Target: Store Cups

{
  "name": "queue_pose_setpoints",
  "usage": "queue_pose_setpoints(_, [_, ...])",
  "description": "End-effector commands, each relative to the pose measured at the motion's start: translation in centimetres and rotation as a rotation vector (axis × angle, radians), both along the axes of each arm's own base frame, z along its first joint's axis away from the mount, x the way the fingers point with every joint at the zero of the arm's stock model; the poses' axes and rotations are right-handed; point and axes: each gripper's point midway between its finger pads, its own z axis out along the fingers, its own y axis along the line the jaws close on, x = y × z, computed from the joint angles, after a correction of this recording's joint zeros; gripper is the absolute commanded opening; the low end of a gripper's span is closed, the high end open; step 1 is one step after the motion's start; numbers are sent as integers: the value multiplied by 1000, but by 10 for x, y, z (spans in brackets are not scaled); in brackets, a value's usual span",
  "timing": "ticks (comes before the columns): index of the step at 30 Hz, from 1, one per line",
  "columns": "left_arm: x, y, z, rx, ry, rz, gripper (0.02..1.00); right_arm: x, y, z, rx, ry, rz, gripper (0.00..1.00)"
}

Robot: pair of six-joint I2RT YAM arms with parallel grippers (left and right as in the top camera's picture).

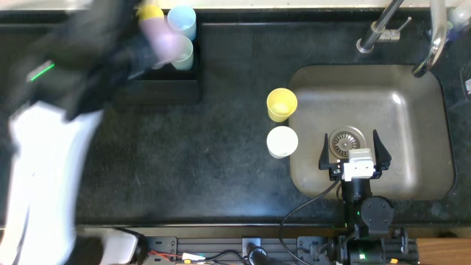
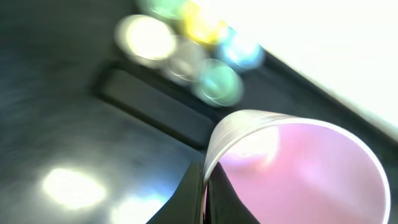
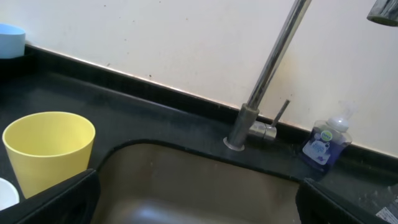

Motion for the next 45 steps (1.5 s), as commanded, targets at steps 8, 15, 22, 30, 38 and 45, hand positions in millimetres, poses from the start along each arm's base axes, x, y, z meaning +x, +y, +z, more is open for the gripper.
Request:
queue_pose_setpoints(8, [-36,117,-148,-96,241,463,36,0,0,-3,4,-1,-2,996])
queue_pose_setpoints(15, [13,128,-165,-77,279,445,36,0,0,-3,4,-1,-2,996])
queue_pose_setpoints(22, [50,137,-180,-82,320,420,36,0,0,-3,4,-1,-2,998])
queue_pose_setpoints(30, [61,137,-199,-93,361,413,36,0,0,-3,4,-1,-3,996])
queue_pose_setpoints(38, [63,140,-213,-77,391,422,36,0,0,-3,4,-1,-2,993])
queue_pose_setpoints(45, [72,144,-225,-68,387,426,36,0,0,-3,4,-1,-2,996])
